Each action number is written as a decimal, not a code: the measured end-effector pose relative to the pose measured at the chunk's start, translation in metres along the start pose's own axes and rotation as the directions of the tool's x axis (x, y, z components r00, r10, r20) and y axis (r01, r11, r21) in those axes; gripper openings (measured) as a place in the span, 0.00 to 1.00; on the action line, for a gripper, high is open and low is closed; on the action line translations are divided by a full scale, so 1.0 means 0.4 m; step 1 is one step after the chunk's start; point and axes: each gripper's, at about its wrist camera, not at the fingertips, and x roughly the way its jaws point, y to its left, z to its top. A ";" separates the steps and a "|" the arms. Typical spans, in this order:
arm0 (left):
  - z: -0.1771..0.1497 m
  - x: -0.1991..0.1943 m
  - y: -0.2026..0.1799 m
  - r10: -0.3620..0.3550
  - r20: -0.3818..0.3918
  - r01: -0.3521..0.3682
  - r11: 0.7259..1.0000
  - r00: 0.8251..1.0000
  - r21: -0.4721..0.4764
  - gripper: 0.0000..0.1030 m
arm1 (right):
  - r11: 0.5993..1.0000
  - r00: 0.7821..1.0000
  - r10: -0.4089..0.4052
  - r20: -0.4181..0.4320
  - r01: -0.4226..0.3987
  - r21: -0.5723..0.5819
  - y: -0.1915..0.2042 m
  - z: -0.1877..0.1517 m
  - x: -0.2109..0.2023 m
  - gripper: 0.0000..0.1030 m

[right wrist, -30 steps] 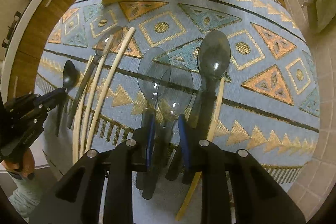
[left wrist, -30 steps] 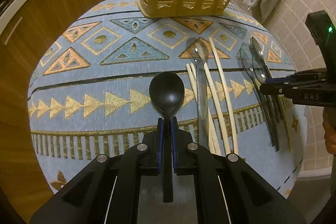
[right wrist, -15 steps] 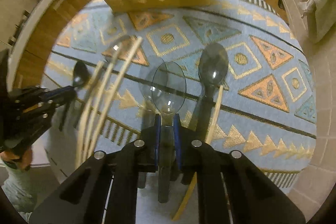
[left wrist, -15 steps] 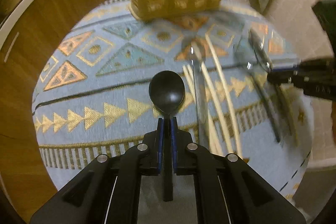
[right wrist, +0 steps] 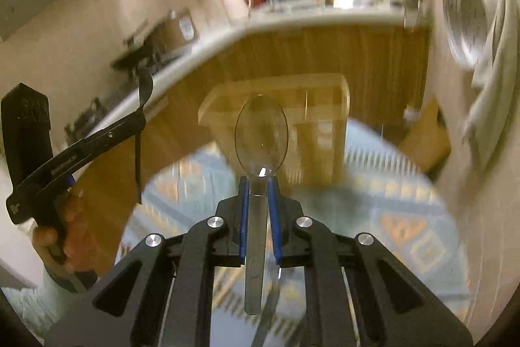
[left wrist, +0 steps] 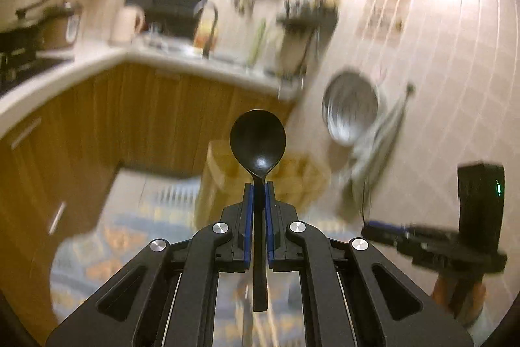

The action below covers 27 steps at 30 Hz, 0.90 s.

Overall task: Organize utensils
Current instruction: 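Lift the black spoon and clear spoon and carry both over the tan caddy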

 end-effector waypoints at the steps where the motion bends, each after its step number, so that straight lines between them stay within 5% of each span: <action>1: 0.023 0.014 -0.003 -0.004 0.041 0.005 1.000 0.999 -0.009 0.04 | 1.000 0.999 -0.012 0.037 0.012 -0.010 0.003 0.024 0.000 0.10; 9: 0.104 0.150 -0.018 0.003 0.190 0.000 1.000 0.982 -0.013 0.04 | 0.995 0.960 -0.095 0.264 0.097 0.006 -0.036 0.197 0.016 0.10; 17: 0.102 0.255 0.002 0.063 0.220 -0.069 0.997 0.974 0.017 0.04 | 0.981 0.884 -0.194 0.425 0.184 0.066 -0.125 0.243 0.118 0.10; 27: 0.054 0.308 0.030 0.116 0.212 -0.125 0.992 0.970 0.029 0.05 | 0.976 0.902 -0.217 0.374 0.214 0.048 -0.156 0.201 0.252 0.10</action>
